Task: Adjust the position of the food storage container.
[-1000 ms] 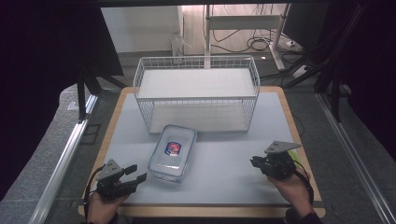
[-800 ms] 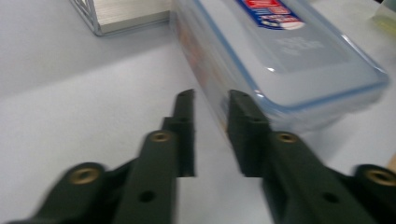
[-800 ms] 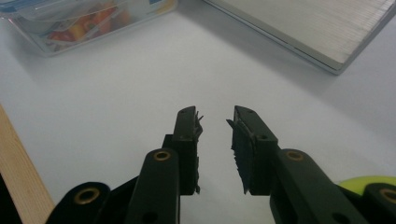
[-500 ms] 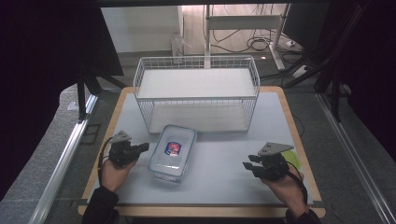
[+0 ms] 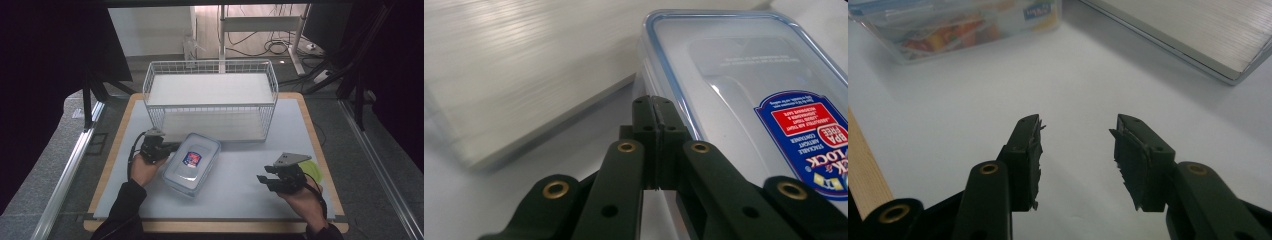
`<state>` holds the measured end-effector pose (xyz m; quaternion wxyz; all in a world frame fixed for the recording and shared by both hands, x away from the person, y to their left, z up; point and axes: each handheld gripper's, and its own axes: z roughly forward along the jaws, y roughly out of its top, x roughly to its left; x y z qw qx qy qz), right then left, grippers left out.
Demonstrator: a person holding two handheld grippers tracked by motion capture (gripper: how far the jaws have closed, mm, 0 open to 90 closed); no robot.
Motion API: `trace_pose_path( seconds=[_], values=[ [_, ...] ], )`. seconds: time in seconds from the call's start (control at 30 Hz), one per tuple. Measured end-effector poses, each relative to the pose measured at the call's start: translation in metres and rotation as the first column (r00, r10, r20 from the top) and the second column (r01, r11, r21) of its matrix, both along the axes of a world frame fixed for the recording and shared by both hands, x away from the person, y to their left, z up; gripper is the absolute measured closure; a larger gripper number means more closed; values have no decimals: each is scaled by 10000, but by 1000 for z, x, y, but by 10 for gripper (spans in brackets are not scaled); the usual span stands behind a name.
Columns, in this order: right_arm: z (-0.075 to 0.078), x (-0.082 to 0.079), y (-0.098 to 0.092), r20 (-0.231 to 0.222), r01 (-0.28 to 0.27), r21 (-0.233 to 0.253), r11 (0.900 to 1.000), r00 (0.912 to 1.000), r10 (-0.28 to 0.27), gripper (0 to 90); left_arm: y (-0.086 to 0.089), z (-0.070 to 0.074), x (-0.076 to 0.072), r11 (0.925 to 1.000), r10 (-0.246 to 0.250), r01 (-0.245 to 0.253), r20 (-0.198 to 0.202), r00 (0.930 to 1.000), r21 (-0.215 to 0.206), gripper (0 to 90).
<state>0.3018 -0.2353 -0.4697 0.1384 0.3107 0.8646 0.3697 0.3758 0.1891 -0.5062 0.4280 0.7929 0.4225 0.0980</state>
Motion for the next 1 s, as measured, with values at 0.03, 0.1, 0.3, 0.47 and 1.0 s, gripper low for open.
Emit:
trace_pose_path(
  seconds=[0.03, 0.1, 0.3, 0.47, 1.0],
  values=[
    [0, 0, 0, -20, 8, 35, 10000, 10000, -8, 532, -4, 1, 1, 9999, -127, 127, -41, 9999, 7, 900],
    [1, 0, 1, -10, 24, 79, 10000, 10000, -24, 532, -19, 4, 6, 9977, -629, 627, 53, 9980, 269, 900],
    [1, 1, 3, -53, -3, 135, 9999, 10000, 4, 628, -37, 7, 8, 9897, -1349, 1340, 152, 9907, 495, 900],
    [4, 11, 10, -207, -184, 588, 9981, 9996, 197, 867, -12, 9, -14, 9947, -808, 767, 596, 9949, 684, 896],
    [-20, 73, 63, 409, 152, -129, 9998, 9991, -147, 886, 22, 0, -114, 9977, 611, -609, -60, 9981, 282, 885]
  ],
)
